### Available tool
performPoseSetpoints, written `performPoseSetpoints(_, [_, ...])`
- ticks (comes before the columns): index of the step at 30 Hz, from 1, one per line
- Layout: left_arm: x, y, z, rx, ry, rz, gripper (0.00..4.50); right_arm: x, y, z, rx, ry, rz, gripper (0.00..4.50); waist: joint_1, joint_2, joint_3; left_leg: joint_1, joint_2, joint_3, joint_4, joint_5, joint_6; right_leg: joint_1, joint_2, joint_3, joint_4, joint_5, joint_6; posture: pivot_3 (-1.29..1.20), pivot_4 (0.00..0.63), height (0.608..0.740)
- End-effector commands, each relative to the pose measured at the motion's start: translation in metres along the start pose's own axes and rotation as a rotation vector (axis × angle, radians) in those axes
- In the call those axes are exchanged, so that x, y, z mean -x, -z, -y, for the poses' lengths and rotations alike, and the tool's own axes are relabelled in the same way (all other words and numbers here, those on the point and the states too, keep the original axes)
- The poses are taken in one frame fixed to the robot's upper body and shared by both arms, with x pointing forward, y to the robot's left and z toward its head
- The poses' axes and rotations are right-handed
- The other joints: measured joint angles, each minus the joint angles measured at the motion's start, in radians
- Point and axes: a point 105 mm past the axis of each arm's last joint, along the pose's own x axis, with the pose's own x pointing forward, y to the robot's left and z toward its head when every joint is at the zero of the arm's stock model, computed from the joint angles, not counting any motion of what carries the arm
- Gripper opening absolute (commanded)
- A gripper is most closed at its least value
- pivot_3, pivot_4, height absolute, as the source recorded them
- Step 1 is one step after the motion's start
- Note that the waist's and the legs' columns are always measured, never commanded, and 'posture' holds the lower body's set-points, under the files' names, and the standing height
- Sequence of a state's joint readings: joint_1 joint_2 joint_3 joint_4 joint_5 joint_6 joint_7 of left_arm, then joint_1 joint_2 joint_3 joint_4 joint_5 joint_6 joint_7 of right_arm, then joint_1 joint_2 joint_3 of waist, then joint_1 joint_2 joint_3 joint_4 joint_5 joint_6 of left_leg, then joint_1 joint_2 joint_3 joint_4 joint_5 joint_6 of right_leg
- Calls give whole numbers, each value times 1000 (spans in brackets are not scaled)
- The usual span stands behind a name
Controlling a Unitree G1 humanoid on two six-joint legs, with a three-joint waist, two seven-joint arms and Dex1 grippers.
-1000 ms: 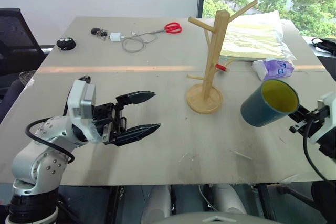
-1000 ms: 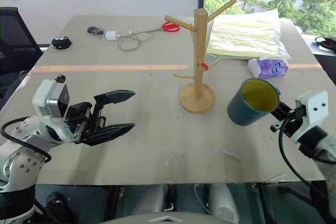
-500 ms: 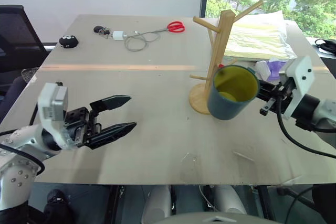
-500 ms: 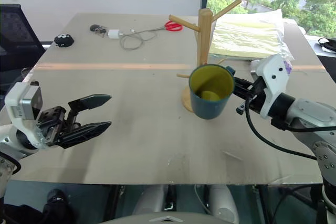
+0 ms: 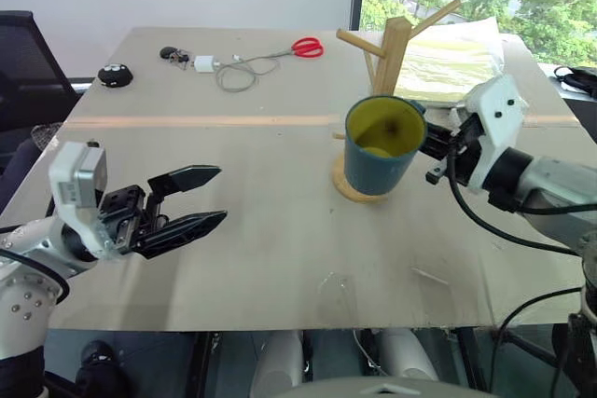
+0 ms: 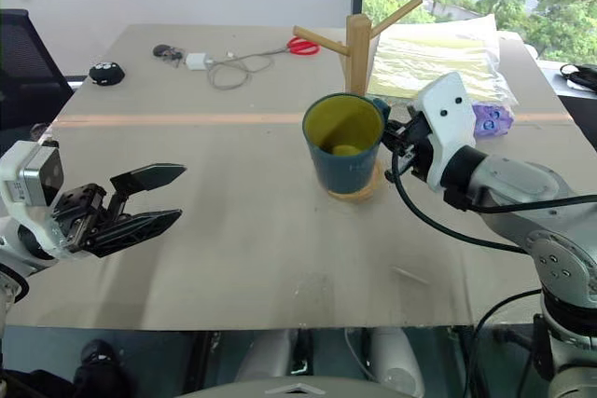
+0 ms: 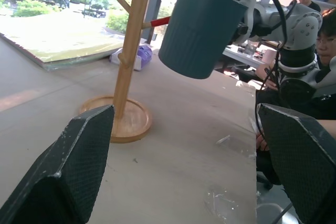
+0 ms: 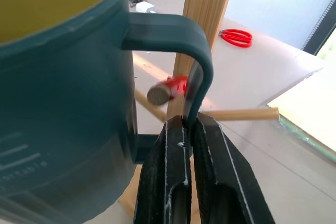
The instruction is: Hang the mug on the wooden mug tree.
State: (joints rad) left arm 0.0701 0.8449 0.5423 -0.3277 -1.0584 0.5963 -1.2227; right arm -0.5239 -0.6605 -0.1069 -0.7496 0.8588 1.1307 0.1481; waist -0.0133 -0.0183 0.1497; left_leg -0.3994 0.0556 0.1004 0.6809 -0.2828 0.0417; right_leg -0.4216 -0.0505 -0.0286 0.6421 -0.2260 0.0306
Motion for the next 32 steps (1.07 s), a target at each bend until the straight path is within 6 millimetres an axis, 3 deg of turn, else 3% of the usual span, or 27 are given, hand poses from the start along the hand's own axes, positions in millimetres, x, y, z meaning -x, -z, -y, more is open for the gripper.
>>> performPoseSetpoints(1, [3, -3, 3, -39, 7, 16, 4500, -14, -5, 3, 10, 51, -8, 31, -1, 0, 0, 0, 0, 0, 0, 0, 0, 0, 0, 0, 0, 0, 0, 0, 150, 740])
performPoseSetpoints(4, [6, 0, 5, -31, 0, 24, 4500, -21, 6, 4, 6, 62, -67, 958, 1, 0, 0, -1, 0, 0, 0, 0, 0, -1, 0, 0, 0, 0, 0, 0, 150, 740])
performPoseSetpoints(8, [7, 3, 5, -37, -26, 23, 4500, -4, 3, -1, 1, -22, -48, 2519, 2, 0, 0, -2, 0, 1, 0, 0, 0, -1, -1, 0, -1, 0, 0, 0, 150, 740])
performPoseSetpoints(12, [5, 12, 6, -20, -31, 14, 4500, 24, -7, -7, 38, -151, 19, 2519, 3, 0, 0, -2, 0, 1, -1, -1, 1, -1, -1, -1, -1, 0, 0, 0, 150, 740])
performPoseSetpoints(17, [3, 31, 0, 18, -100, -29, 4500, 60, 9, 6, 37, -190, 12, 2519, 4, -1, 0, -1, 0, 1, -1, -3, 5, 0, -1, -1, -2, 0, 1, 0, 150, 740])
performPoseSetpoints(20, [9, 49, -11, -5, -209, -114, 4500, 82, 35, 29, 4, -82, -13, 2519, 7, -2, 0, 0, 0, 0, -1, -3, 6, 1, -1, -1, -1, 0, 1, 0, 150, 740])
performPoseSetpoints(24, [23, 65, -18, -24, -293, -221, 4500, 115, 80, 40, -7, -49, -146, 2519, 9, -1, 0, 2, -1, 0, -1, -3, 6, 2, -1, 0, -1, 0, 1, 0, 150, 740])
performPoseSetpoints(32, [23, 70, -29, -47, -342, -280, 4500, 119, 107, 39, -2, -49, -174, 2519, 2, -1, 0, 4, 1, 0, -1, -3, 6, 2, -1, 0, 0, -2, 4, 0, 150, 740])
